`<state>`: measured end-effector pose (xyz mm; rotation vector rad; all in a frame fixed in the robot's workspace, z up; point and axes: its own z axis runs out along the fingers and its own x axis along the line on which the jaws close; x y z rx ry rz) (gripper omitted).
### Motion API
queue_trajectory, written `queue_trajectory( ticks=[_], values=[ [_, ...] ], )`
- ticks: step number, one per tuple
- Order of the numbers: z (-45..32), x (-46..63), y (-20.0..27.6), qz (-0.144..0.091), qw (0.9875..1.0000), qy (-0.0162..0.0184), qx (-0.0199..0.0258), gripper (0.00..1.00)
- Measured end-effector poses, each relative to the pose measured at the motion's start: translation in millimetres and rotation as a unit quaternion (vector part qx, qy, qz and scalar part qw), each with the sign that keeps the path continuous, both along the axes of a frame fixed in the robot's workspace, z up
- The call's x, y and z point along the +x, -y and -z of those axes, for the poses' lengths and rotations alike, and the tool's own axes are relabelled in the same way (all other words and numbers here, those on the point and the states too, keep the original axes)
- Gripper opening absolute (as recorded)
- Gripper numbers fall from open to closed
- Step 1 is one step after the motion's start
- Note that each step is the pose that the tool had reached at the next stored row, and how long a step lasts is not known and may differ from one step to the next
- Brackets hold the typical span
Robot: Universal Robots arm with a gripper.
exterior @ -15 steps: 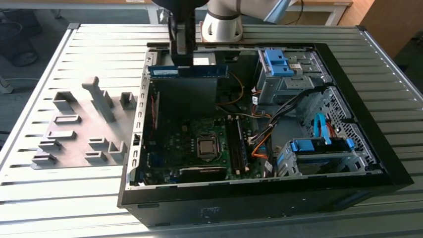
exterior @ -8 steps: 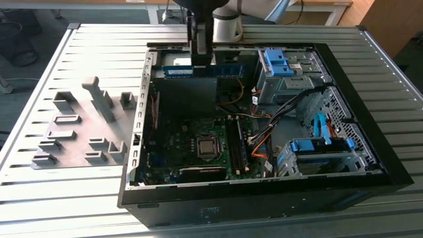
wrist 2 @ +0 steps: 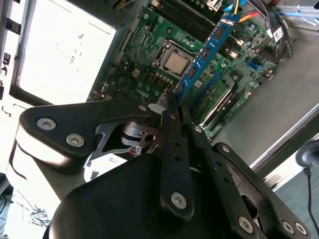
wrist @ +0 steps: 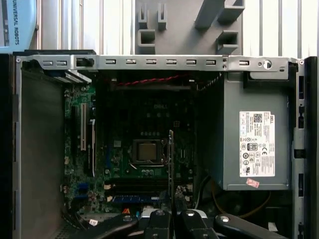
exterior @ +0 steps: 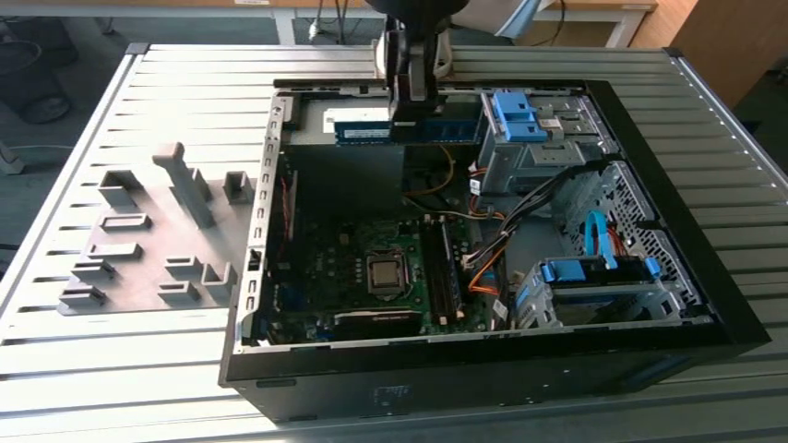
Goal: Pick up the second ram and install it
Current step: 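Pick up the second ram and move it above second insertion slot, then insert the second ram into the second slot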
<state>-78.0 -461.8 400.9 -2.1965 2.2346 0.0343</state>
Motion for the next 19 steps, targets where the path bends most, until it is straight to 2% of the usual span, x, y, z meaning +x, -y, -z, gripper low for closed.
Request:
queue_trajectory(
  ticks=[19],
  values=[
    [0.0, 4.0, -0.1, 0.002, 1.0, 0.0, -0.0001, 0.14]
  ],
)
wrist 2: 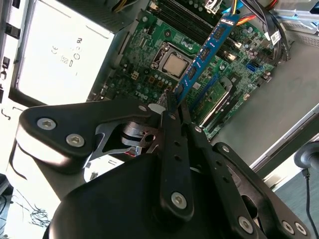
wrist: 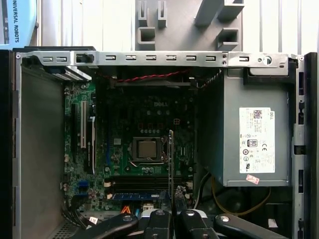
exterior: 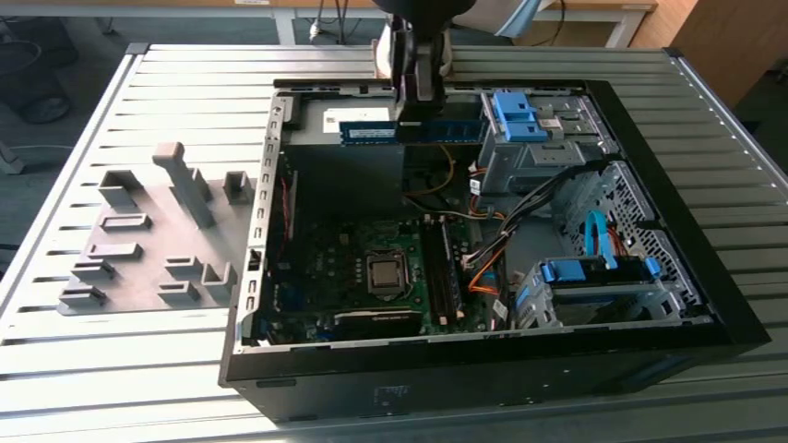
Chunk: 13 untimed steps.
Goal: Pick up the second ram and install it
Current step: 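Insert the second ram into the second slot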
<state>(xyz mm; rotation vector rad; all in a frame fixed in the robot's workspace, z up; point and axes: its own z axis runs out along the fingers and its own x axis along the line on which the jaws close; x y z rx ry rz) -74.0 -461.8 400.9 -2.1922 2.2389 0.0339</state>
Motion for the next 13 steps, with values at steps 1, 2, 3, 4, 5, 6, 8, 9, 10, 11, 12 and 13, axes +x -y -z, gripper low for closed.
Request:
queue_trajectory(
  ticks=[1, 2, 3, 4, 5, 6, 8, 9, 10, 11, 12, 13],
  values=[
    [0.1, 0.0, 0.0, 0.007, 1.0, 0.0, -0.0001, 0.14],
    [0.2, 0.1, 0.0, 0.015, 0.9999, -0.0001, -0.0001, 0.14],
    [0.3, 0.1, 0.0, 0.024, 0.9997, -0.0001, -0.0001, 0.14],
    [0.5, 0.0, 0.0, 0.033, 0.9995, -0.0001, -0.0001, 0.14],
    [0.8, 0.0, 0.0, 0.042, 0.9991, 0.0, 0.0, 0.14],
    [1.0, 0.0, 0.0, 0.051, 0.9987, 0.0, -0.0001, 0.14],
    [1.5, 0.0, 0.0, 0.069, 0.9976, 0.0, -0.0001, 0.14],
    [1.8, 0.0, 0.0, 0.078, 0.9969, 0.0, -0.0001, 0.14],
    [2.1, 0.0, 0.0, 0.087, 0.9962, -0.0001, -0.0001, 0.14],
    [2.4, 0.0, 0.0, 0.096, 0.9954, 0.0, 0.0, 0.14],
    [2.6, 0.0, 0.0, 0.105, 0.9944, 0.0, -0.0001, 0.14],
    [2.6, 0.0, 0.0, 0.113, 0.9935, -0.0001, -0.0002, 0.14]
  ],
)
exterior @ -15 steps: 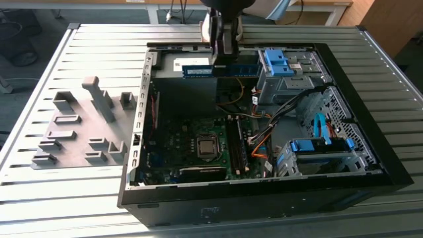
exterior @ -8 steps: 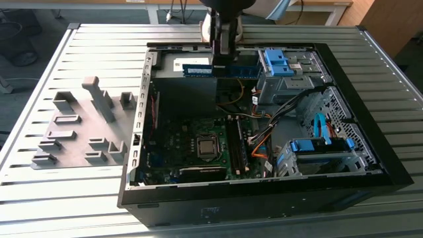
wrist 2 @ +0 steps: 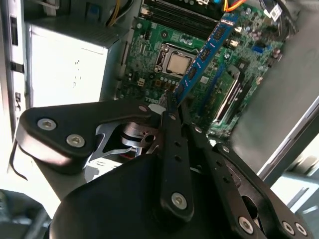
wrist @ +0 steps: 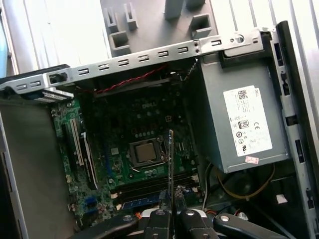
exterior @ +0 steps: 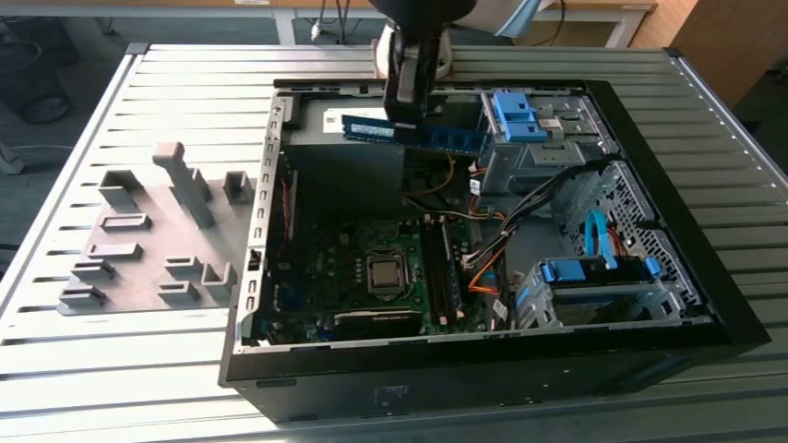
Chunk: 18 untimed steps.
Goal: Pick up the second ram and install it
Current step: 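Insert the second ram into the second slot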
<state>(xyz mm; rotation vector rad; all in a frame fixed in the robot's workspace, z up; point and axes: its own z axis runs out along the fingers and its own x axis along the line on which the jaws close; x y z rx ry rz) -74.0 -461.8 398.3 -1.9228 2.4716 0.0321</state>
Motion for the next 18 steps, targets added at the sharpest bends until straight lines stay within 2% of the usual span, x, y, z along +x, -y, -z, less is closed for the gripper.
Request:
queue_trajectory(
  ticks=[6, 18],
  values=[
    [0.4, 0.0, 0.0, 0.043, 0.9991, 0.0001, 0.0001, 0.14],
    [1.1, 0.0, 0.0, 0.093, 0.9957, 0.0001, 0.0001, 0.14]
  ],
)
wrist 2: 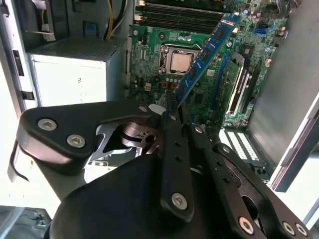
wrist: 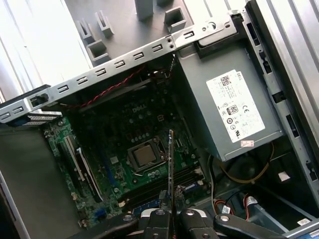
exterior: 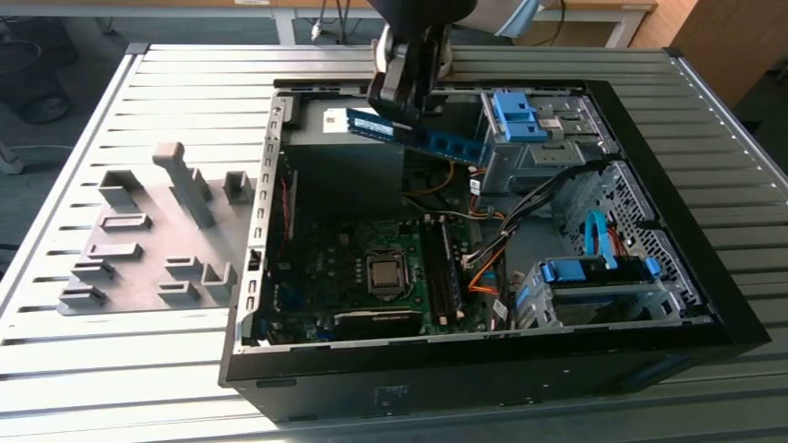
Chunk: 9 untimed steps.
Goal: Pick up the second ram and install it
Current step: 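Insert the second ram into the second slot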
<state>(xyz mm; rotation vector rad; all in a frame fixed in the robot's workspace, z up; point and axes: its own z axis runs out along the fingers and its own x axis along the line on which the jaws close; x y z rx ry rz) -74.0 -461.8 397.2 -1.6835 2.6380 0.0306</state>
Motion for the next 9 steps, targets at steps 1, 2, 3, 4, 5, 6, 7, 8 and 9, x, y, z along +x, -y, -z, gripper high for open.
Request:
queue_trajectory(
  ticks=[1, 2, 3, 4, 5, 6, 7, 8, 9],
  values=[
    [0.1, 0.0, 0.0, 0.003, 1.0, 0.0, 0.0, 0.14],
    [0.1, 0.0, 0.0, 0.007, 1.0, 0.0, 0.0, 0.14],
    [0.2, 0.0, 0.0, 0.011, 0.9999, 0.0, 0.0, 0.14],
    [0.3, 0.0, 0.0, 0.017, 0.9999, 0.0, 0.0, 0.14],
    [0.4, 0.0, 0.0, 0.023, 0.9997, 0.0, 0.0, 0.14],
    [0.5, 0.0, 0.0, 0.031, 0.9995, 0.0, 0.0, 0.14],
    [0.6, 0.0, 0.0, 0.038, 0.9993, 0.0, 0.0, 0.14],
    [0.8, 0.0, 0.0, 0.046, 0.9989, 0.0, 0.0, 0.14],
    [0.9, 0.0, 0.0, 0.055, 0.9985, 0.0, 0.0, 0.14]
  ],
)
